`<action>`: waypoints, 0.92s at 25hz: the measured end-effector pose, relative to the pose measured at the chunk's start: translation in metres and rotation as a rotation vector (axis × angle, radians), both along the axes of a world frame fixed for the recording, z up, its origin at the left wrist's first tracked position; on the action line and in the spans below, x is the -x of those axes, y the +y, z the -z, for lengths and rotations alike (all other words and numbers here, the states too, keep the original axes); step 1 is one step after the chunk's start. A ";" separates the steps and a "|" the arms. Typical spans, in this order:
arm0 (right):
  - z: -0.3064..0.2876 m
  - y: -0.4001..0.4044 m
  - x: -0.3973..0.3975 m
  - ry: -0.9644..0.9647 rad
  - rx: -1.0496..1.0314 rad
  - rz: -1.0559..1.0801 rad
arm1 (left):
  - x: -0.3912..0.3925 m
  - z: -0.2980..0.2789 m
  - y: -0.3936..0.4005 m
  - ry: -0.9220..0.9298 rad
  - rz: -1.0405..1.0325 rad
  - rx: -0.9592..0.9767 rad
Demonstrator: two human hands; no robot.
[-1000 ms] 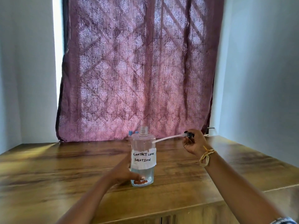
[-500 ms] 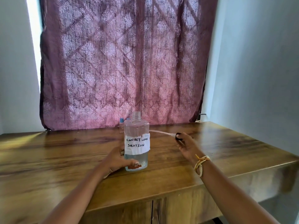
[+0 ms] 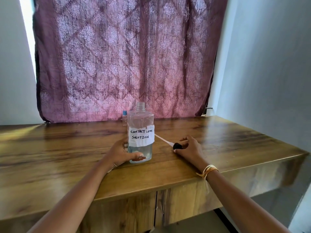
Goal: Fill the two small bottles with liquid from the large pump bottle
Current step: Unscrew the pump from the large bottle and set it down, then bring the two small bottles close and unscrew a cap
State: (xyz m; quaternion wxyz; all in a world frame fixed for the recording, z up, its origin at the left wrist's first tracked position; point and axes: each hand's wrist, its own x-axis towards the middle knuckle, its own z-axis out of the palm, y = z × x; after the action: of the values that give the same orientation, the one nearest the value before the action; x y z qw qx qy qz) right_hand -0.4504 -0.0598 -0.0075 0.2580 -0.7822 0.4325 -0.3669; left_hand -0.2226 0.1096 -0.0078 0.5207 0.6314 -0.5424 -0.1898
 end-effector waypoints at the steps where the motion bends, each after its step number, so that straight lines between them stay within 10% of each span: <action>1: 0.002 0.001 0.002 0.032 0.016 0.002 | 0.001 0.001 0.000 -0.001 -0.008 0.005; 23: 0.003 -0.064 0.068 -0.048 -0.070 0.165 | 0.088 -0.007 -0.143 0.154 -0.031 0.001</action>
State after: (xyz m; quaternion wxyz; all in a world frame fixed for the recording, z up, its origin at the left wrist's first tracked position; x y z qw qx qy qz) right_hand -0.5187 -0.1239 -0.0108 0.2645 -0.7252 0.5018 -0.3902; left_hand -0.3110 -0.0335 -0.0005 0.5641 0.6230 -0.4909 -0.2295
